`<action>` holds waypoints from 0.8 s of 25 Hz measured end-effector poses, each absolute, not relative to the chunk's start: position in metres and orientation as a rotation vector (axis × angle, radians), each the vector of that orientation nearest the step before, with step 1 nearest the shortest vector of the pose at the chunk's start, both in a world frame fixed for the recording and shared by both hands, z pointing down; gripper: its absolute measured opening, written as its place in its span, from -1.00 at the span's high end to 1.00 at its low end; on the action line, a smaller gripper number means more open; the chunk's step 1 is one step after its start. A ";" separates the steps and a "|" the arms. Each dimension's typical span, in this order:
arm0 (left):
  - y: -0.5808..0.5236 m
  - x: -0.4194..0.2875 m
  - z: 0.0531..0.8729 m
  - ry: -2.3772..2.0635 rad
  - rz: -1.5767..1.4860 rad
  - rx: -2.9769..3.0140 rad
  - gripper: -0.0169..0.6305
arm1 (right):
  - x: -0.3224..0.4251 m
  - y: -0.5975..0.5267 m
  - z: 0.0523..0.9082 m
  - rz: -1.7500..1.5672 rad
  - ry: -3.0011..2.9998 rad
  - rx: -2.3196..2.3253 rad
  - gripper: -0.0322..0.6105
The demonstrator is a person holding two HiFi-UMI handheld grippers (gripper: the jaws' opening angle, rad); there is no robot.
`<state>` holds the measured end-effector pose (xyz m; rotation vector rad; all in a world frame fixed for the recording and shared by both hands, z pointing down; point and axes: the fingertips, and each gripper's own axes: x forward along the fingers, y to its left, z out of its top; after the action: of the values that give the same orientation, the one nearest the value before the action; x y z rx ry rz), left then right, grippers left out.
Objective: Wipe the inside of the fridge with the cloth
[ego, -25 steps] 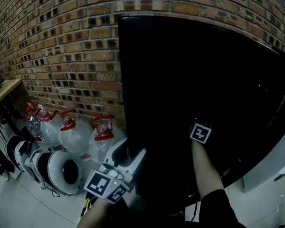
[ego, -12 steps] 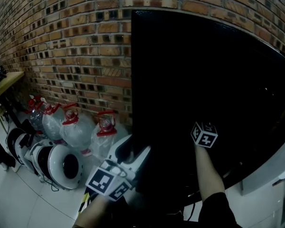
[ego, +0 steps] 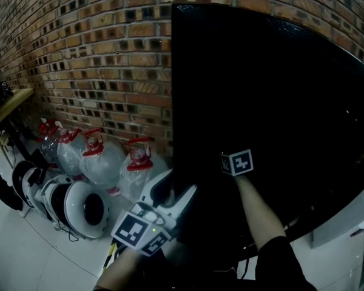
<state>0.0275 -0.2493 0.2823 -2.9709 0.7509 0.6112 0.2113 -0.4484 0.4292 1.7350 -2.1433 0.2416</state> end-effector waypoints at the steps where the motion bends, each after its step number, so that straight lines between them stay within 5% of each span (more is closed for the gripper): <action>1: -0.249 0.027 0.283 0.751 0.612 -2.970 0.19 | 0.209 -0.453 0.432 0.265 -2.132 1.727 0.67; 20: -0.251 0.025 0.284 0.736 0.623 -2.961 0.19 | 0.229 -0.464 0.466 0.363 -1.914 1.683 0.67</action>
<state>0.0254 -0.2506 0.2838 -2.9610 0.7364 0.6226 0.2291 -0.4635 0.4662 1.6830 -1.9142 0.3631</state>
